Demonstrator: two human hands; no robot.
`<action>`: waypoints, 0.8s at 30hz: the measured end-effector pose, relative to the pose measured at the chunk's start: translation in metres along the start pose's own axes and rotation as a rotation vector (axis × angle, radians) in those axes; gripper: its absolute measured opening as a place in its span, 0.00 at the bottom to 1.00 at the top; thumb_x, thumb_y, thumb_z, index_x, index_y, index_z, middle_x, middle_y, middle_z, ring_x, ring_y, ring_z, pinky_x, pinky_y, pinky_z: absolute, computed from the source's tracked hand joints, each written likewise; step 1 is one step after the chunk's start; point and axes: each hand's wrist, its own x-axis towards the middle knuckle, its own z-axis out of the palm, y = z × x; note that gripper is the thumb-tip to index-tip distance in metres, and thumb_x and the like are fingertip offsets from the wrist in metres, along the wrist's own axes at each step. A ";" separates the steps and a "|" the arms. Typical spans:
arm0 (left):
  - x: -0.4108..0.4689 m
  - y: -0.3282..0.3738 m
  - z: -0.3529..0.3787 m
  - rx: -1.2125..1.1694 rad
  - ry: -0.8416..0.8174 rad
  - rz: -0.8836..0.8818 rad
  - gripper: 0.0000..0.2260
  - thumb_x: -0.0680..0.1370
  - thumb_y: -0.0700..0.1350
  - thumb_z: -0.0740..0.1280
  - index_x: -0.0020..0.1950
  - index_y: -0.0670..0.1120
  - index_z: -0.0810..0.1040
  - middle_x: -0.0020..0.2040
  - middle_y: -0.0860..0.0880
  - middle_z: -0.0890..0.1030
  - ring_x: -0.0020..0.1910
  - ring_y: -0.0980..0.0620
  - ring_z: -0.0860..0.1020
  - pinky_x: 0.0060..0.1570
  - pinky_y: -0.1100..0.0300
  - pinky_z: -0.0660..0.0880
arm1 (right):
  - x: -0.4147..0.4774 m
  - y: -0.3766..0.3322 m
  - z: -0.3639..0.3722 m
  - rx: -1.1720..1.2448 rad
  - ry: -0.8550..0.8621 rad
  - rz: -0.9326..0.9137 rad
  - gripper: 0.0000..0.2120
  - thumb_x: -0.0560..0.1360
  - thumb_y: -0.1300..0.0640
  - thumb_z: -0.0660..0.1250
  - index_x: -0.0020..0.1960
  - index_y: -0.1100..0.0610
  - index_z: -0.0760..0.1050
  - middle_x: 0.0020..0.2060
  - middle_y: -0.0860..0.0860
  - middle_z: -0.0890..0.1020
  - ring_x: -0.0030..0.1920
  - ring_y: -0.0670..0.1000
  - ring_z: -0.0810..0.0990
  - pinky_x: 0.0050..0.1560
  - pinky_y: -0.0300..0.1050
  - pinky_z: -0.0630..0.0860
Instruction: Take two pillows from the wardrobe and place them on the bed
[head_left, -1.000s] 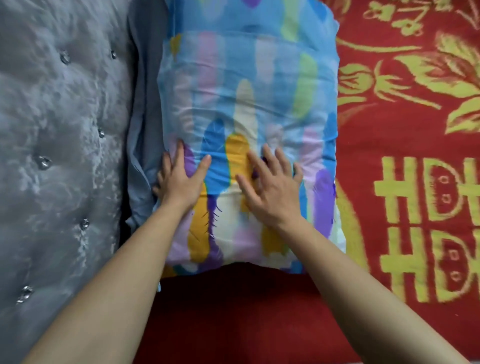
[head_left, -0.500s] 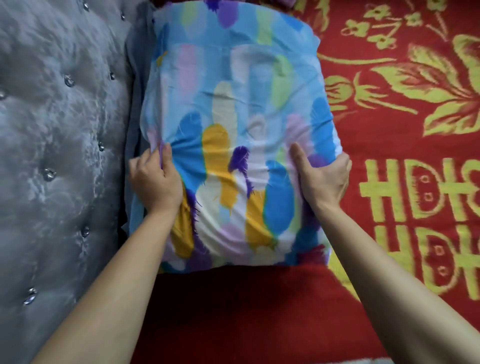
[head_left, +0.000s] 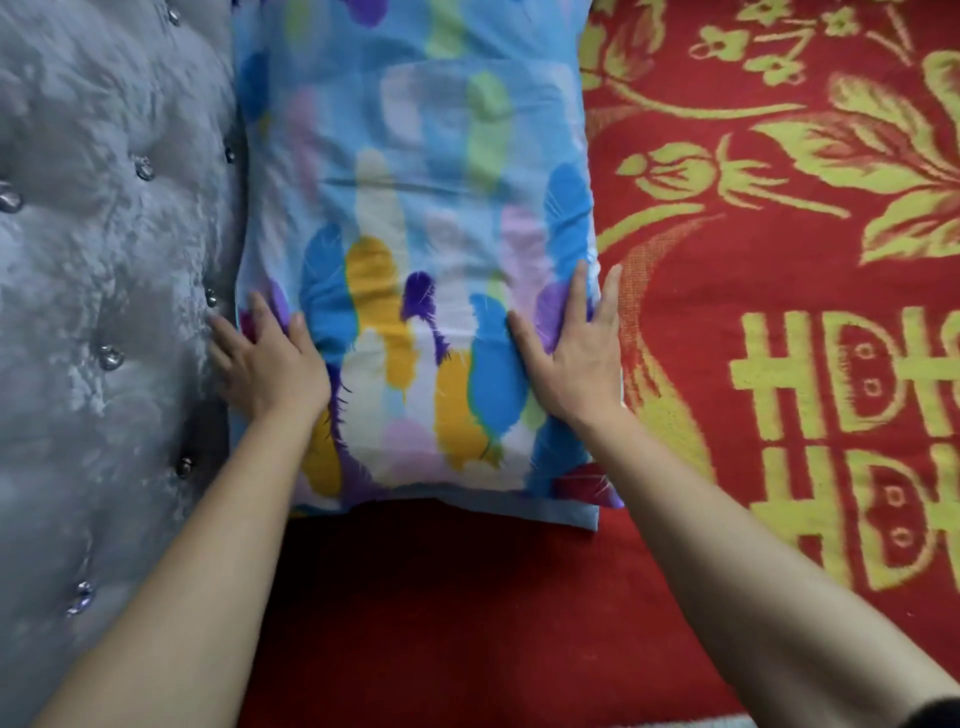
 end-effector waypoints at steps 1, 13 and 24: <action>-0.016 0.000 0.006 0.004 0.075 0.086 0.27 0.82 0.59 0.53 0.79 0.51 0.58 0.79 0.35 0.54 0.76 0.32 0.55 0.71 0.36 0.54 | -0.010 0.004 0.006 -0.067 0.055 -0.108 0.39 0.77 0.33 0.57 0.80 0.52 0.55 0.78 0.66 0.48 0.79 0.64 0.51 0.76 0.59 0.56; -0.022 -0.002 0.050 0.165 -0.187 0.256 0.34 0.74 0.73 0.40 0.78 0.62 0.49 0.81 0.45 0.44 0.79 0.38 0.42 0.69 0.28 0.45 | -0.004 0.021 0.043 -0.350 -0.213 -0.121 0.34 0.78 0.30 0.44 0.80 0.41 0.44 0.81 0.53 0.41 0.79 0.63 0.42 0.75 0.68 0.47; -0.058 0.006 -0.003 0.291 -0.249 0.303 0.30 0.79 0.67 0.43 0.80 0.58 0.46 0.81 0.45 0.42 0.79 0.39 0.41 0.72 0.30 0.45 | -0.031 0.001 -0.018 -0.398 -0.307 -0.115 0.33 0.79 0.33 0.49 0.80 0.45 0.49 0.81 0.56 0.47 0.79 0.63 0.46 0.77 0.61 0.52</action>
